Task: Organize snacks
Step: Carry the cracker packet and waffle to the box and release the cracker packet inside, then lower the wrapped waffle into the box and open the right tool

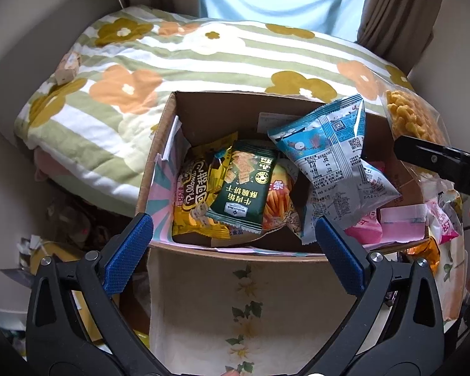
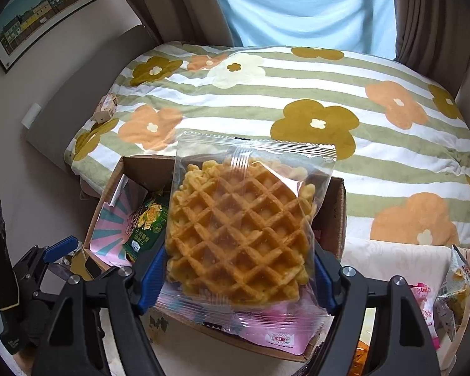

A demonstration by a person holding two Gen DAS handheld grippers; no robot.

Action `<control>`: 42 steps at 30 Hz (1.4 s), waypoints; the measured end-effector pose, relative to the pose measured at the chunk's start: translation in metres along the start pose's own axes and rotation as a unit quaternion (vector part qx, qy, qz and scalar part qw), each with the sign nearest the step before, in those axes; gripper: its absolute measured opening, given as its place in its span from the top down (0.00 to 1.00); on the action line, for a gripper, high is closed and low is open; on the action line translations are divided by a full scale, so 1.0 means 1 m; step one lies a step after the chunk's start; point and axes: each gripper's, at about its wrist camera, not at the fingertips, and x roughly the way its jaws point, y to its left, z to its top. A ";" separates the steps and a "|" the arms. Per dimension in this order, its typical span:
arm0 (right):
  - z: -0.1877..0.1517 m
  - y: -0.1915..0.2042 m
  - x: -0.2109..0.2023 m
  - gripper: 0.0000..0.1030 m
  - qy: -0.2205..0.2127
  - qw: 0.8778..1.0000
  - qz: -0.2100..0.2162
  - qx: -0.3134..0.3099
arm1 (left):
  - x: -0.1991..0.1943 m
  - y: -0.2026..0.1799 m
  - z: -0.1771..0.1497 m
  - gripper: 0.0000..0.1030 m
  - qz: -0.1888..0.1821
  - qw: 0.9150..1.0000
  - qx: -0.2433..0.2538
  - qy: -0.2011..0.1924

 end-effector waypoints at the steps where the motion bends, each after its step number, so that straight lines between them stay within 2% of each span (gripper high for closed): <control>1: 0.002 -0.003 0.004 0.28 0.004 1.000 0.005 0.005 | 0.000 -0.001 0.000 0.00 -0.002 1.000 0.000 0.000; 2: 0.003 -0.006 0.007 0.26 0.005 1.000 0.009 0.009 | 0.000 -0.002 0.000 0.00 -0.004 1.000 0.001 0.000; 5: 0.003 -0.014 0.009 0.03 -0.011 1.000 -0.004 0.029 | -0.001 -0.004 -0.002 0.00 -0.003 1.000 0.005 0.000; 7: -0.001 -0.019 0.004 0.03 -0.011 0.999 0.007 0.035 | -0.002 -0.007 -0.005 0.00 -0.001 1.000 0.009 -0.001; 17: -0.031 -0.031 -0.020 0.03 -0.009 0.999 -0.010 0.050 | -0.011 -0.027 -0.023 0.00 -0.015 0.999 0.028 -0.001; 26: -0.070 -0.044 -0.070 0.03 -0.020 0.998 -0.035 0.050 | -0.037 -0.054 -0.046 0.00 -0.028 0.998 0.052 -0.011; 33: -0.112 -0.069 -0.110 0.03 -0.032 0.997 -0.047 0.054 | -0.061 -0.085 -0.074 0.00 -0.035 0.997 0.064 -0.018; 42: -0.159 -0.111 -0.151 0.03 -0.029 0.995 -0.093 -0.010 | -0.080 -0.146 -0.119 0.00 -0.045 0.997 0.062 -0.013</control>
